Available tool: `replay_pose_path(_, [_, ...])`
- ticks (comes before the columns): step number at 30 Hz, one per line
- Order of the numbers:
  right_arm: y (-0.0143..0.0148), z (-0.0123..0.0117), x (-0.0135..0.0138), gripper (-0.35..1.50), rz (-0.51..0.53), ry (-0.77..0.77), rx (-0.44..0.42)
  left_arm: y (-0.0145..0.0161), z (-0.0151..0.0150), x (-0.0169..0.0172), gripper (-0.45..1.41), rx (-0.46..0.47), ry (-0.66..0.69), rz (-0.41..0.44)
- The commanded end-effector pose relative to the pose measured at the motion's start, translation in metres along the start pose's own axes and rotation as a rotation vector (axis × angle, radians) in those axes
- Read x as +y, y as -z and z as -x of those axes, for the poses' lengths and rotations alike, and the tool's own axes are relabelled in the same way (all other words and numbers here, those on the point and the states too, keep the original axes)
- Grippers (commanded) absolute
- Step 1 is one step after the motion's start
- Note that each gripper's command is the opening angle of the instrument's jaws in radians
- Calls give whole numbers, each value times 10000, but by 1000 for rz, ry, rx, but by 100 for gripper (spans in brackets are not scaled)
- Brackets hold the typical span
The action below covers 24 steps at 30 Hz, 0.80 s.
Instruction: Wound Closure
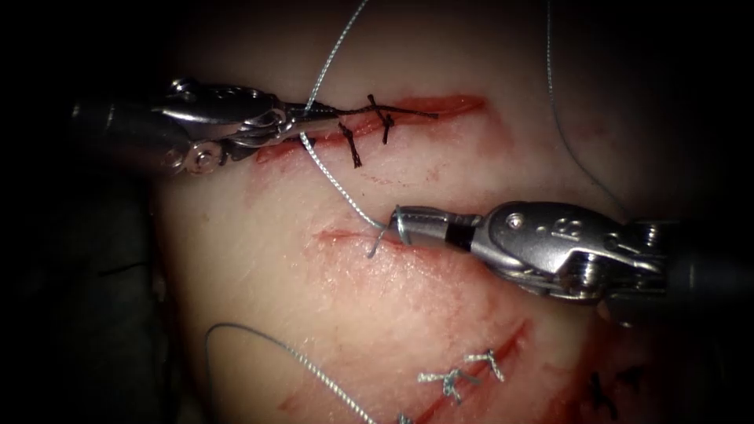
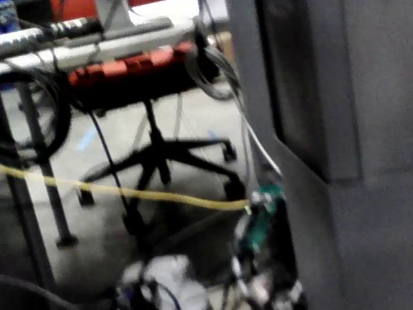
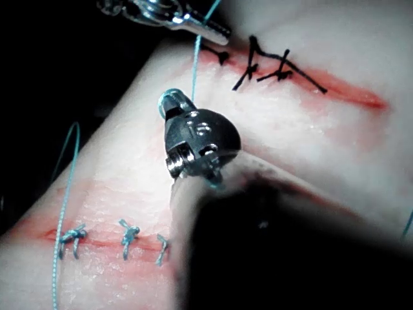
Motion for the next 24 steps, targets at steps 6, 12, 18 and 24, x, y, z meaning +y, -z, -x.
replay_pose_path(6, [-6, -2, -24, -35, 31, 25, -3, -10, -28, -22, -45, 28, -75, -43])
replay_pose_path(12, [-10, 19, -55, -35, -84, 74, -69, -19, -49, -52, -45, 57, -160, -155])
replay_pose_path(18, [-19, 42, -71, -35, -122, 98, -81, -36, -52, -63, -45, 56, -275, -226])
replay_pose_path(24, [-25, 58, -73, -35, -126, 105, -93, -59, -54, -71, -45, 30, -489, -320])
